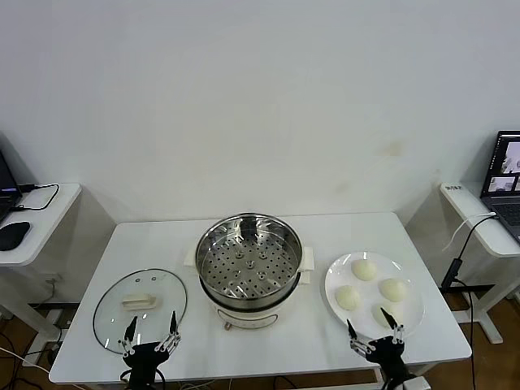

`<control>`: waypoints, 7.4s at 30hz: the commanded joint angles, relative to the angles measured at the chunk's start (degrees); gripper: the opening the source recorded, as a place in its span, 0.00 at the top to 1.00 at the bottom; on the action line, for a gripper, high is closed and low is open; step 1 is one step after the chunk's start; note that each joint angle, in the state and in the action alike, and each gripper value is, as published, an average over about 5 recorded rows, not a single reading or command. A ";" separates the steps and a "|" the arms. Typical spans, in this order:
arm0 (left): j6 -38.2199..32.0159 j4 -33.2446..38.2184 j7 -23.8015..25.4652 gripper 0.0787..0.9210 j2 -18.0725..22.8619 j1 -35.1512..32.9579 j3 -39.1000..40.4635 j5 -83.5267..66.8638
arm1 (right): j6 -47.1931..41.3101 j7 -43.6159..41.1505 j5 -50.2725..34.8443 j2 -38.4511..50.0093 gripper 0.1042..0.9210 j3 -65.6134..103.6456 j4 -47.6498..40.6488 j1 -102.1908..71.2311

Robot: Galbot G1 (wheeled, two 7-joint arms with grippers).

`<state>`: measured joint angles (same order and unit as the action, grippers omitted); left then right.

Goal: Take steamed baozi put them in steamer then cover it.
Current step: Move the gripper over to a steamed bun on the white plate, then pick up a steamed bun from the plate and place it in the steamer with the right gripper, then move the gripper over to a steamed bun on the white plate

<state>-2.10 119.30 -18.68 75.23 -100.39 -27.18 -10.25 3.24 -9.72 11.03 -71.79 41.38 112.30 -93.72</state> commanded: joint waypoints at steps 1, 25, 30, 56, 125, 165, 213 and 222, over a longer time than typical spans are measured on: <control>10.02 2.12 -2.01 0.12 -1.13 2.08 -1.00 2.26 | -2.15 -3.45 15.69 8.75 0.12 4.94 -0.41 7.29; 13.30 3.21 -3.27 0.12 -0.48 3.32 -0.88 7.87 | -8.88 -44.49 8.78 43.41 0.12 -39.84 -30.22 60.59; 13.78 2.91 -3.28 0.12 -0.28 3.73 -0.74 7.86 | -8.39 -48.40 5.39 41.69 0.12 -56.73 -36.68 74.25; 14.39 2.44 -2.84 0.12 -0.94 4.77 -2.15 7.44 | -4.87 -49.16 7.69 22.38 0.12 -76.36 -57.71 88.04; 14.20 6.70 -2.66 0.12 -1.40 4.23 -4.38 5.69 | 8.68 -41.23 -19.42 -0.20 0.39 -115.71 -44.39 127.62; 14.62 9.63 -2.53 0.12 -0.53 4.11 -4.12 5.73 | 11.67 -43.14 -15.54 -0.41 0.12 -116.36 -45.09 127.11; 15.33 9.89 -2.12 0.12 -1.70 3.77 -4.89 7.30 | -18.25 -45.02 -7.72 37.10 0.12 -93.20 -29.10 89.87; 15.45 9.83 -2.03 0.12 -1.80 3.70 -5.61 7.32 | -18.36 -44.26 -6.93 32.17 0.12 -91.81 -32.23 88.22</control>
<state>13.29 129.21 -20.76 73.45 -96.69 -32.65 -2.97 -15.27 -54.53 3.05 -35.80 -52.92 83.25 -1.41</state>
